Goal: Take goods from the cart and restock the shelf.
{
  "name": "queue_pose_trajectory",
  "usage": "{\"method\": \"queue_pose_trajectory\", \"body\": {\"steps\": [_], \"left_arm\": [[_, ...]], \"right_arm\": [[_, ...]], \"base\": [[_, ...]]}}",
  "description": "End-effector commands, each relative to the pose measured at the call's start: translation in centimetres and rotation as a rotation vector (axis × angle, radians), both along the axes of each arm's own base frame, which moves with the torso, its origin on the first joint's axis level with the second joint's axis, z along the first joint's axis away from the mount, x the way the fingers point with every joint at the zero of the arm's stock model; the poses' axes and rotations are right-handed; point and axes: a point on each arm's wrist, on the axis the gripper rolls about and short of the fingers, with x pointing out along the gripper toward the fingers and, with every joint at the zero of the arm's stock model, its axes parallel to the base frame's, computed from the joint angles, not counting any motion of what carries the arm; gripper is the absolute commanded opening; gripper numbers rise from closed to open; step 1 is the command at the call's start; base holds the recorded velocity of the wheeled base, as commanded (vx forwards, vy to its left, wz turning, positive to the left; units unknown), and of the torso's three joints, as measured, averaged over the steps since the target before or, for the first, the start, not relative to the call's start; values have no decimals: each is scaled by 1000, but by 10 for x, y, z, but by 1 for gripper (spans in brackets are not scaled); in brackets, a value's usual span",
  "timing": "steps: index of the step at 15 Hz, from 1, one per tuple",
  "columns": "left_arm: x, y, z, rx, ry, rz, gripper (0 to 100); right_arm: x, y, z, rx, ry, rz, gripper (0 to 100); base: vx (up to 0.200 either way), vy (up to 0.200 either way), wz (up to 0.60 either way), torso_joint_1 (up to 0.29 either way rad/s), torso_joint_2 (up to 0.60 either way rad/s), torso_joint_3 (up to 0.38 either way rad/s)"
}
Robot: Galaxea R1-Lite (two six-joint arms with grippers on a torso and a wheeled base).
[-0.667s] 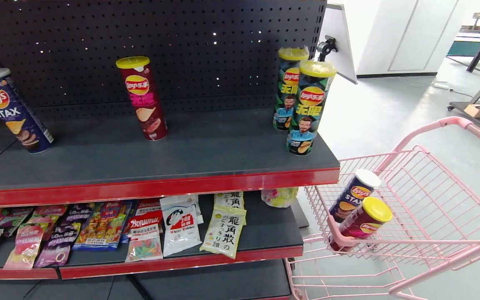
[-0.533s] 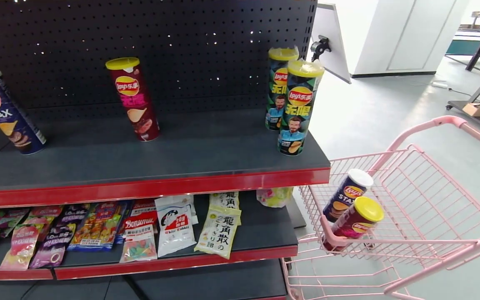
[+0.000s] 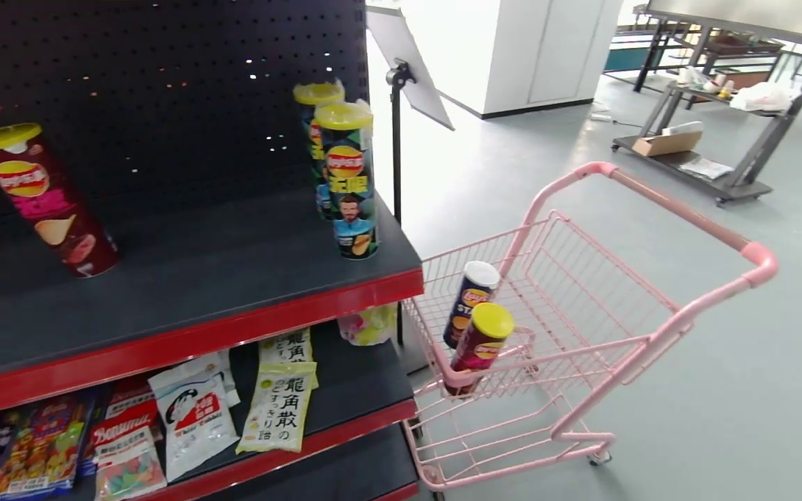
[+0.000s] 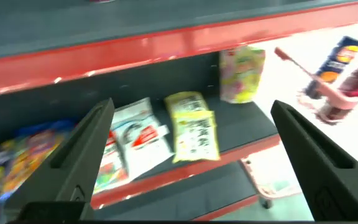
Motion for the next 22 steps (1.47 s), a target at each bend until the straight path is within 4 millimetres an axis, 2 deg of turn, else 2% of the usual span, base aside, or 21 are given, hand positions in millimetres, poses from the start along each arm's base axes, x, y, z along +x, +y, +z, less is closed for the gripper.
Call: {"method": "queue_pose_trajectory", "body": {"steps": [1,13,22], "left_arm": [[0,0,0,0,0,0,100],[0,0,0,1,0,4,100],[0,0,0,1,0,4,100]], "right_arm": [[0,0,0,0,0,0,100],[0,0,0,-6,0,1,100],[0,0,0,-2,0,0,100]], "base": [[0,0,-600,-2,2,2],[0,0,0,-5,16,10],[0,0,0,-152,449,293]]}}
